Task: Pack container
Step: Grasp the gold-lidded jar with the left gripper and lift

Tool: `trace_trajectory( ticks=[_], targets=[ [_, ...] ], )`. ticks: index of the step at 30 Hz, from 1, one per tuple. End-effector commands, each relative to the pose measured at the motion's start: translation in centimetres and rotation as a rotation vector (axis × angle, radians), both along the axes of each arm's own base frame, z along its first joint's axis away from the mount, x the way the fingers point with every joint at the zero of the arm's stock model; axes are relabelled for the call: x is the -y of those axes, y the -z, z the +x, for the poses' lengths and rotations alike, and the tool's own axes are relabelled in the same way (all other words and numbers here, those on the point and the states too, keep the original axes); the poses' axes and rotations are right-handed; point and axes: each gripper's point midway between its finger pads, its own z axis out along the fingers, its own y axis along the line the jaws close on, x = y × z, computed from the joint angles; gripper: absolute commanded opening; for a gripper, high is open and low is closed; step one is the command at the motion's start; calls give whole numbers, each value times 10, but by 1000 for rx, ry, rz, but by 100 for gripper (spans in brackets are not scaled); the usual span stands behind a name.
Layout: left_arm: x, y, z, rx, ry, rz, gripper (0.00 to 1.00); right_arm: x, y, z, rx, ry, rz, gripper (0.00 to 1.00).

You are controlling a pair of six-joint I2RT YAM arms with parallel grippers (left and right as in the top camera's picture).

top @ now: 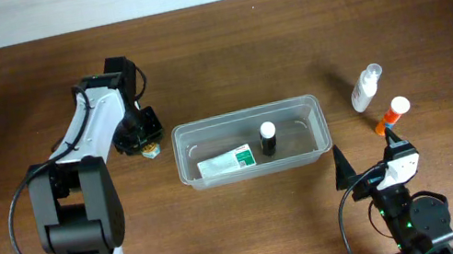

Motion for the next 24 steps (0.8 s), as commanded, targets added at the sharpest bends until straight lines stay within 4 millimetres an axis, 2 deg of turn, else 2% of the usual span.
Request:
trace_trajectory(
  ticks=[1,7,11,15,19,24],
  targets=[
    [-9,-24,15,54,36,25,30,2,2,0,-2,5,-4,98],
    [-5,-110,23,173,55,14,30,2,2,0,-2,5,-4,98],
    [4,-168,10,265,78,2,30,2,2,0,-2,5,-4,98],
    [23,-211,-9,358,130,-18,30,2,2,0,-2,5,-4,98],
    [46,-230,-26,396,198,-36,30,2,2,0,-2,5,-4,98],
    [84,-218,-39,364,296,-51,30,2,2,0,-2,5,-4,98]
  ],
)
